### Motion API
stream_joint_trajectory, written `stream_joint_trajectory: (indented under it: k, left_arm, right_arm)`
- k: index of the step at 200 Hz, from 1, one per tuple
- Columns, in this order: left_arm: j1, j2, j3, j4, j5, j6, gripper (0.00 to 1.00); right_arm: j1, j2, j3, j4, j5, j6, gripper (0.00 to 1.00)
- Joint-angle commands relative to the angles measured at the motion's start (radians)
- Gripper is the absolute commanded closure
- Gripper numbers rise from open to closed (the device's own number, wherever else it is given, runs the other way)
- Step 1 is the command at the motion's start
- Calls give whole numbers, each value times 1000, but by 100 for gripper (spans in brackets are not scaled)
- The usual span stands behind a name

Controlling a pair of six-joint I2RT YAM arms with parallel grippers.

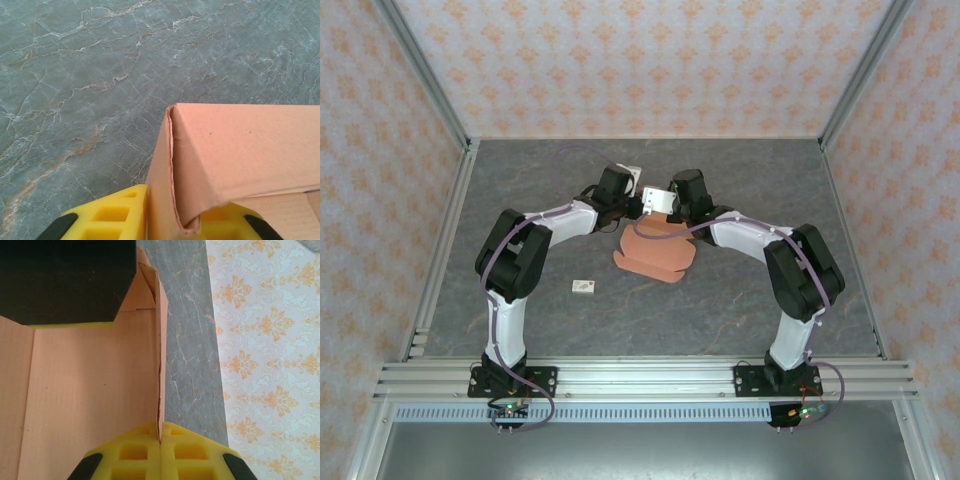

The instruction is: Fold the paper box

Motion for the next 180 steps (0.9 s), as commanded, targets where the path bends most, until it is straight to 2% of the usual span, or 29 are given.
stream_joint_trajectory:
  k: [1, 45, 90, 129, 150, 180]
  left_arm:
    - [6, 10, 25, -13, -40, 5, 85]
    - [-1, -7, 32, -45, -97, 15, 92]
    - [-30, -16, 52, -110, -287, 26, 92]
    - [-44, -16, 53, -122, -392, -17, 91]
    - [-44, -13, 56, -119, -417, -40, 91]
    - [-44, -19, 38, -77, -377, -34, 93]
  right_arm:
    - [-4, -25, 16, -11, 3, 7, 100]
    - [-1, -29, 19, -11, 4, 13, 100]
    - [1, -48, 22, -26, -15, 29, 100]
    - [1, -63, 23, -50, -42, 45, 100]
    - [1, -67, 19, -50, -50, 53, 100]
    - [1, -68, 14, -45, -46, 54, 100]
